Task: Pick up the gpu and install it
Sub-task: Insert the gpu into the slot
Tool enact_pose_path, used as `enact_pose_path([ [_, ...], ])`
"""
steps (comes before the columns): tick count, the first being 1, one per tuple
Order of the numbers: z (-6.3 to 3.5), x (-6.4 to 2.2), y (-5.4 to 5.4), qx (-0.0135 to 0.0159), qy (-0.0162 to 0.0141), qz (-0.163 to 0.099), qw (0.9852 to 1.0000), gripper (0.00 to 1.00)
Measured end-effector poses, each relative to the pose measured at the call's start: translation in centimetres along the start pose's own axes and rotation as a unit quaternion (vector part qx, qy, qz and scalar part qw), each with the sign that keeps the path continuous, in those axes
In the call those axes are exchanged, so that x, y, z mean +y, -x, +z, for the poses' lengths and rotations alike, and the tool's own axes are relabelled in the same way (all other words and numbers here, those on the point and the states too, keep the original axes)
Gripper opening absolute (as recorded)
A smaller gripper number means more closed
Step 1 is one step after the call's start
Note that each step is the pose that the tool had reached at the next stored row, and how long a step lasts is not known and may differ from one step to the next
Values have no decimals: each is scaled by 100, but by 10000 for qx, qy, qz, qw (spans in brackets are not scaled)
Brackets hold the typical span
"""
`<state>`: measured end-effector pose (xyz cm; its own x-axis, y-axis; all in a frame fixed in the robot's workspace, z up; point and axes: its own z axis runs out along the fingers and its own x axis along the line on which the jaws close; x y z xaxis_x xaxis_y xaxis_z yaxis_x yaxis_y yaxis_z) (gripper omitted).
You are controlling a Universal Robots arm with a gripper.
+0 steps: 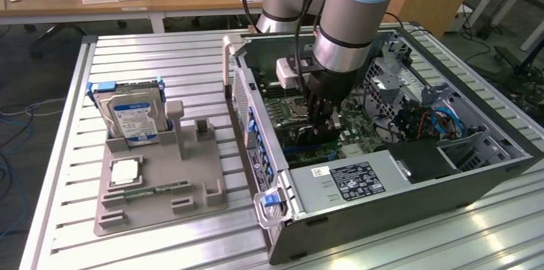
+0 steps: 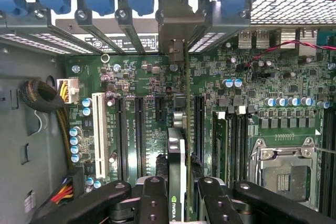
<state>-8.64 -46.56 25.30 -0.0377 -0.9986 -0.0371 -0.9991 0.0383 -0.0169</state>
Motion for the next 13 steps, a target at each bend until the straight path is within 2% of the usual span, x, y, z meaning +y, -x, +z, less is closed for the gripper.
enact_pose_path([
  [13, 12, 0, 0, 1, -4, 90, 10000, 27],
])
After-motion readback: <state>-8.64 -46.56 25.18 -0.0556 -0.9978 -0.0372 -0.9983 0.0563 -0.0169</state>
